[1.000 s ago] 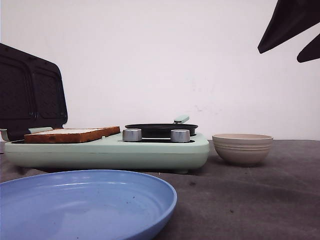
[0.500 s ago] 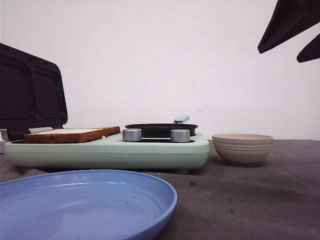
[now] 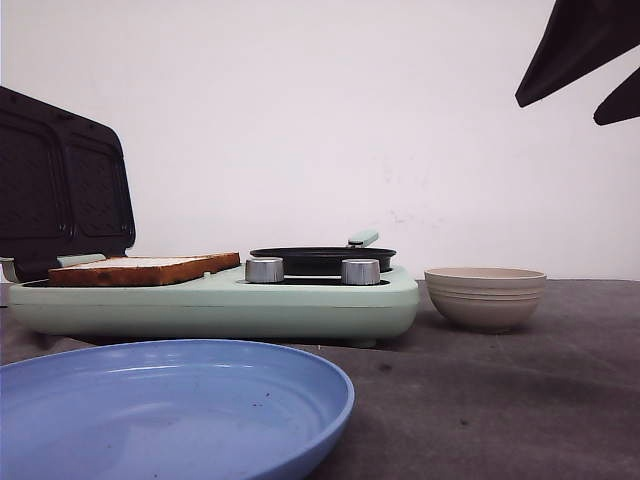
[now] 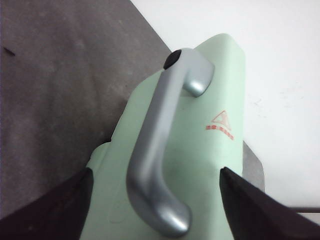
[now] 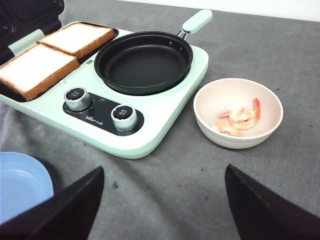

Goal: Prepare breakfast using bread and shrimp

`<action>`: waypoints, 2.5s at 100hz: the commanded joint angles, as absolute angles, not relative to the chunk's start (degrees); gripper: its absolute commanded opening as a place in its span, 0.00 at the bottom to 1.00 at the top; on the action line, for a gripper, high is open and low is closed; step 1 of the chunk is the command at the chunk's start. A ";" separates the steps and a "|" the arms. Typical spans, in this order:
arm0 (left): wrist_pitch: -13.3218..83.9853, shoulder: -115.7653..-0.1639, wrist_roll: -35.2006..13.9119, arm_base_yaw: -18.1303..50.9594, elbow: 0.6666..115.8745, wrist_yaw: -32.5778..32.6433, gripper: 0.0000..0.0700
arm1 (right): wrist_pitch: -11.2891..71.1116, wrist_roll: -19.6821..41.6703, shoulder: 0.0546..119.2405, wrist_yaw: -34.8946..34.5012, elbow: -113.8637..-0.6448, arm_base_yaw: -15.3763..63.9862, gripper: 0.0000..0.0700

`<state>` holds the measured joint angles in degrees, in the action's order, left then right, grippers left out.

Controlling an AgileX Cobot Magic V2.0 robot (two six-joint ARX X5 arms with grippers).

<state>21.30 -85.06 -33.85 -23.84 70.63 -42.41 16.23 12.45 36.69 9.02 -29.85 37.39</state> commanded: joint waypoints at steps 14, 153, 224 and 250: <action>19.44 -86.21 -33.65 -23.92 71.83 -43.38 0.60 | 15.94 12.64 36.97 8.97 -30.09 37.74 0.67; 18.28 -88.60 -32.08 -20.95 71.83 -44.01 0.01 | 16.73 12.86 36.97 9.04 -30.09 37.74 0.67; 20.25 -88.60 -24.84 -7.88 71.83 -41.17 0.01 | 16.78 13.13 36.97 9.04 -30.09 37.74 0.67; 24.88 -88.60 -18.83 -1.32 71.83 -32.95 0.01 | 16.78 13.37 36.97 9.04 -30.09 37.74 0.67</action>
